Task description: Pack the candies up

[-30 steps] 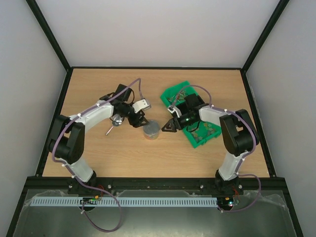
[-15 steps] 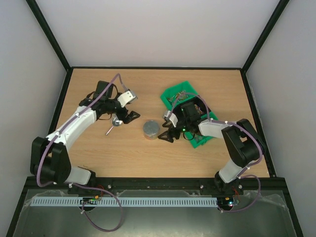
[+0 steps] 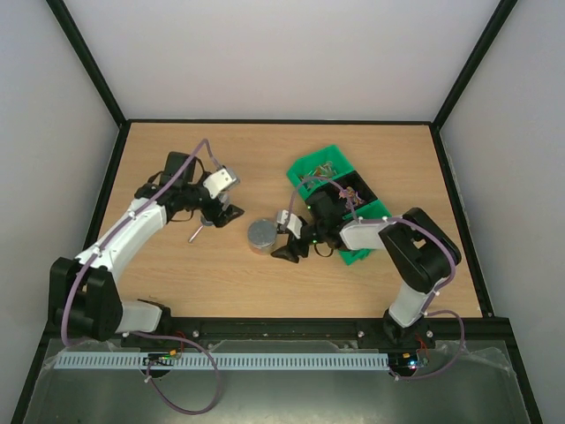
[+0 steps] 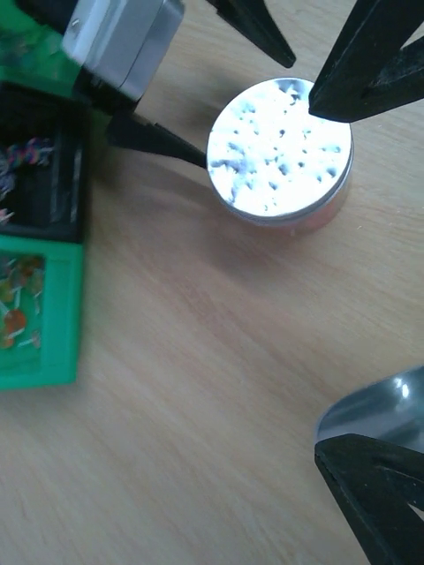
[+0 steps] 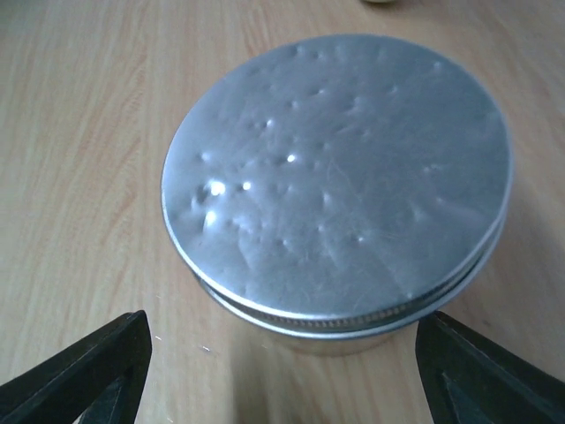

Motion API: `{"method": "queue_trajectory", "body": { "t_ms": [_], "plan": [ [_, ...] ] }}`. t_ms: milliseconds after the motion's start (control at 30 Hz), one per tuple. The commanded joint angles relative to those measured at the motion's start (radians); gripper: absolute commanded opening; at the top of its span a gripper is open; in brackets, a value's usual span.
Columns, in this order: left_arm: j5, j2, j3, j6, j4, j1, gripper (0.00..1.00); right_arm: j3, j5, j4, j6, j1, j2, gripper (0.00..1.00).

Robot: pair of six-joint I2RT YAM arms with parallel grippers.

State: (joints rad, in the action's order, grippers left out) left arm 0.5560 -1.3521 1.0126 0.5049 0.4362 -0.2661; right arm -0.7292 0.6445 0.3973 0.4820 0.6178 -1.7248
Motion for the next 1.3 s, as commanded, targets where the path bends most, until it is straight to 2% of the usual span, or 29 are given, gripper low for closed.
{"method": "queue_trajectory", "body": {
  "t_ms": [0, 167, 333, 567, 933, 1133, 1267],
  "plan": [
    [0.011, 0.056, -0.095, 0.175, 0.058, -0.049, 1.0, -0.02, 0.008, 0.042, -0.04, 0.062, -0.018, 0.82],
    [-0.048, 0.087, -0.183, 0.198, 0.006, -0.16, 0.99, 0.002, 0.019, 0.027, -0.187, 0.084, 0.025, 0.79],
    [-0.092, 0.1, -0.242, 0.165, -0.033, -0.204, 0.99, 0.083, 0.04, -0.029, -0.122, 0.083, 0.104, 0.76],
    [-0.197, 0.037, -0.252, 0.103, -0.089, -0.272, 1.0, 0.1, 0.001, -0.038, -0.162, 0.058, 0.134, 0.77],
    [-0.226, -0.026, -0.263, 0.071, -0.164, -0.321, 0.99, 0.137, -0.009, -0.062, -0.164, 0.02, 0.167, 0.8],
    [-0.212, -0.054, -0.231, 0.073, -0.128, -0.331, 1.0, 0.138, -0.007, -0.072, -0.16, 0.019, 0.172, 0.8],
    [-0.157, 0.02, -0.201, 0.087, -0.03, -0.316, 1.0, 0.141, -0.011, -0.085, -0.155, 0.013, 0.182, 0.8]
  ]
}}
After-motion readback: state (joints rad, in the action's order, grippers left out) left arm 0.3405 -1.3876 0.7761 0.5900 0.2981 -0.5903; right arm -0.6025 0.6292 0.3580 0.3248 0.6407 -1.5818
